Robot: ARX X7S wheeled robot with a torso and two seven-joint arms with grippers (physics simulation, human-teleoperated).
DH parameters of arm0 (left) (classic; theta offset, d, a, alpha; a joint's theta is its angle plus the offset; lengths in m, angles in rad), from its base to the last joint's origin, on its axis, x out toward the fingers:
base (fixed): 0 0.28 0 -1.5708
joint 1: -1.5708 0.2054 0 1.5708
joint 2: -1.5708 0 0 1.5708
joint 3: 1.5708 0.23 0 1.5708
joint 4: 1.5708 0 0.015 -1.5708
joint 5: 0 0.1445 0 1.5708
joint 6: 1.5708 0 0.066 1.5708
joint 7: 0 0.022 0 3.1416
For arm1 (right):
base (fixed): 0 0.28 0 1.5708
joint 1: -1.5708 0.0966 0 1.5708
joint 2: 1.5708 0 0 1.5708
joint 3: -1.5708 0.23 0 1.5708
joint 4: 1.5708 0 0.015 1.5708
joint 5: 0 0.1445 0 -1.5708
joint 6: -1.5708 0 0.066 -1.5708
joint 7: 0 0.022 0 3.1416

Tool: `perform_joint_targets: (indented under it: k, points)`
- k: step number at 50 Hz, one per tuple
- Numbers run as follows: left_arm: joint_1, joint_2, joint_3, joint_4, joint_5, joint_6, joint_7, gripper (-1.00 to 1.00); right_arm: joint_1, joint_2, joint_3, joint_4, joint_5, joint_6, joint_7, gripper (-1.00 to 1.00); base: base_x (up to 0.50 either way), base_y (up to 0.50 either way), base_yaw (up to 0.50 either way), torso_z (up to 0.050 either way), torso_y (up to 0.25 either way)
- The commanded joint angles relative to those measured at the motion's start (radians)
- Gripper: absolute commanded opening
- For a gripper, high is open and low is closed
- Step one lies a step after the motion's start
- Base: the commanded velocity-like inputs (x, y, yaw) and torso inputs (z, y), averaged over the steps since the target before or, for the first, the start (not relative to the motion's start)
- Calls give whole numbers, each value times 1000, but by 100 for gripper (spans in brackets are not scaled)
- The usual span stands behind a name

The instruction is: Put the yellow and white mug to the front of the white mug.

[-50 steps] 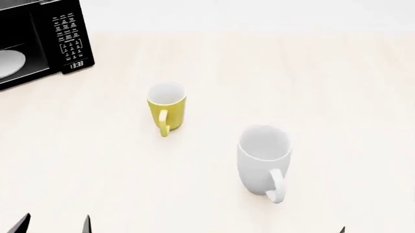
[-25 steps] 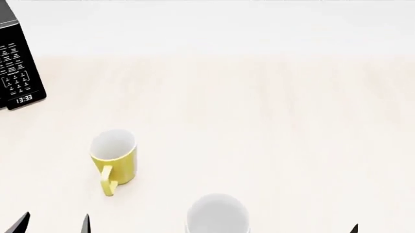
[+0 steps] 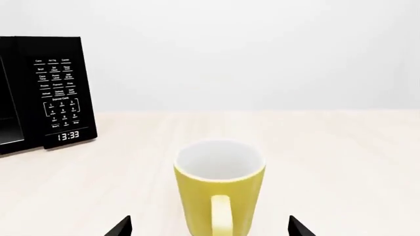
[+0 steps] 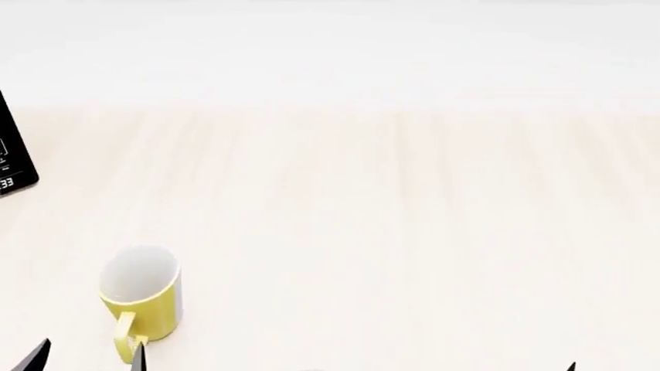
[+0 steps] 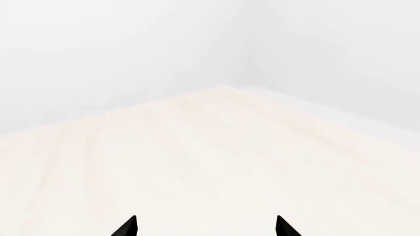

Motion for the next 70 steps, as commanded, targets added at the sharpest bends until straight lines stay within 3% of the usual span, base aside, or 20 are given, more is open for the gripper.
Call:
perform_joint_targets:
  k: [1, 25, 44, 70]
  points:
    - [-4, -7, 10, -4, -6, 1, -6, 100, -8, 1, -14, -11, -19, 2, 33, 100, 0, 0, 0, 0, 0]
    - [-10, -20, 35, -15, -5, -4, -20, 100, -15, 10, -38, -15, -21, -15, 47, 100, 66, 0, 0, 0, 1]
    - [-51, -10, 64, -81, 43, -120, -93, 100, 2, 22, -63, 7, -40, -3, 69, 100, 0, 0, 0, 0, 0]
    - [-55, -13, 95, -92, 19, -99, -80, 100, 5, 34, -81, 20, -40, -17, 82, 100, 0, 0, 0, 0, 0]
